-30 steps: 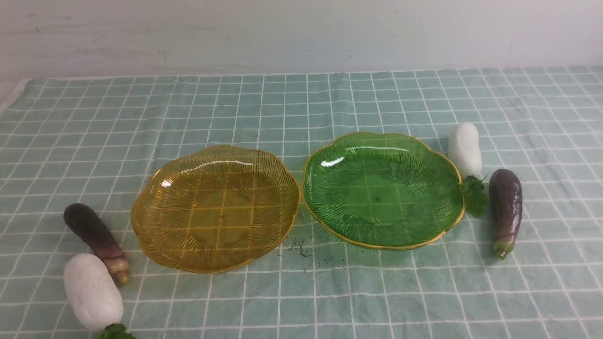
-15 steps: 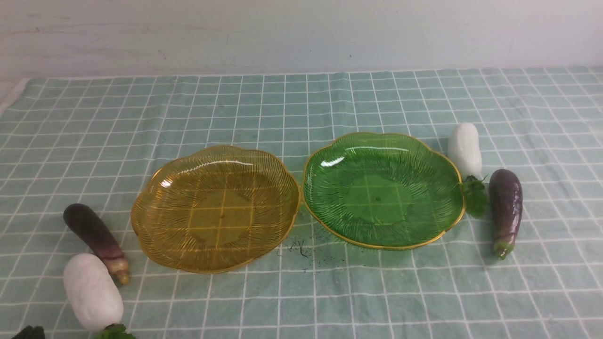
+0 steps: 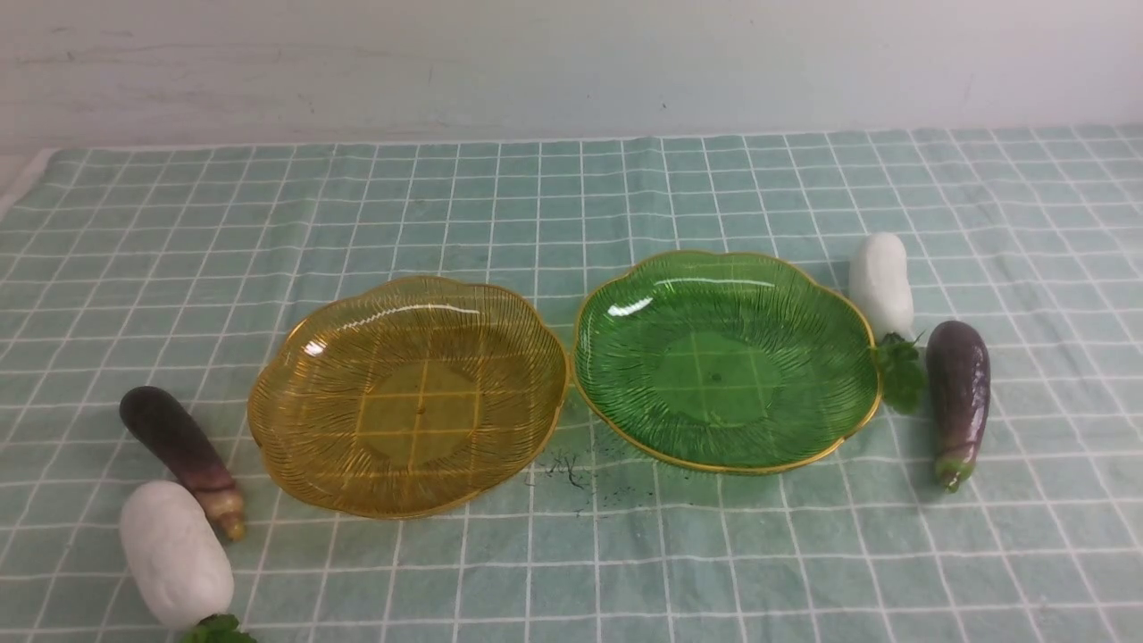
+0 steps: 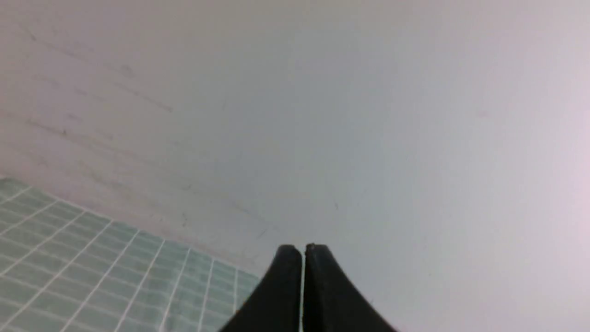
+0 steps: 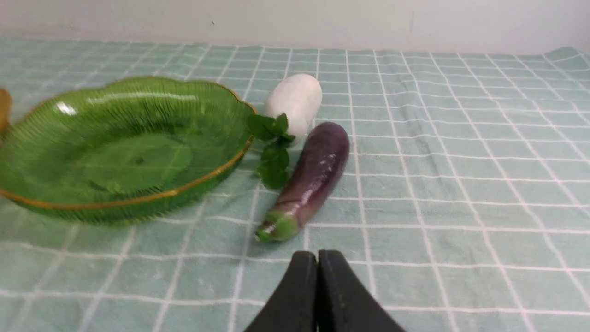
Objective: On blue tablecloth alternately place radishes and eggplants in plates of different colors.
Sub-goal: 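Pick up the white radish and place it in the left plate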
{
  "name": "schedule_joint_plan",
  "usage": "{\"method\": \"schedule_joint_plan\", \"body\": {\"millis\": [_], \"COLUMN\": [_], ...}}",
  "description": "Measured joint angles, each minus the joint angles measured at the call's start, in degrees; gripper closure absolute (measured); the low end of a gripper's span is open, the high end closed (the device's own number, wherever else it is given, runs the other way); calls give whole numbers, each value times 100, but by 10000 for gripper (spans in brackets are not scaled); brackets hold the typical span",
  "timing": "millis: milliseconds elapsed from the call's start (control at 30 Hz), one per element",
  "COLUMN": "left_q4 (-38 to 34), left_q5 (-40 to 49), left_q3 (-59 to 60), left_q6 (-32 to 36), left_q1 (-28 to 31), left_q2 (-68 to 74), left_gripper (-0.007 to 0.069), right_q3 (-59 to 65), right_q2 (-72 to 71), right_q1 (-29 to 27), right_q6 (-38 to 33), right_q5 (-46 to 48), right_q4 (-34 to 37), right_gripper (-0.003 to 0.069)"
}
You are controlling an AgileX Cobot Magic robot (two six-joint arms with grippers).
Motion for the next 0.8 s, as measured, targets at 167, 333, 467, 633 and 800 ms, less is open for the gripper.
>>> {"method": "schedule_joint_plan", "body": {"millis": [167,333,467,633,800], "left_q4": [-53,27,230,680,1071], "left_q5": [1233,4529,6226,6677,6908], "left_q3": [-1146,-2748,-3263,-3498,-3991], "left_q6": [-86,-135,-252,-258,-324], "left_q1": [0,0,0,5,436], "left_q2": [80,1469,2951,4544,5695], "left_gripper": [632,632,632,632,616], "right_q3": [5,5,5,5,-583], "right_q2": [0,0,0,0,110], "right_q1": [0,0,0,0,32], "right_q6": [547,651,542,454,-130], "right_q5": [-711,-1124,-1273,-1367,-264], "right_q4": [1958,3498,3744,3887,3580], "right_gripper": [673,673,673,673,673]}}
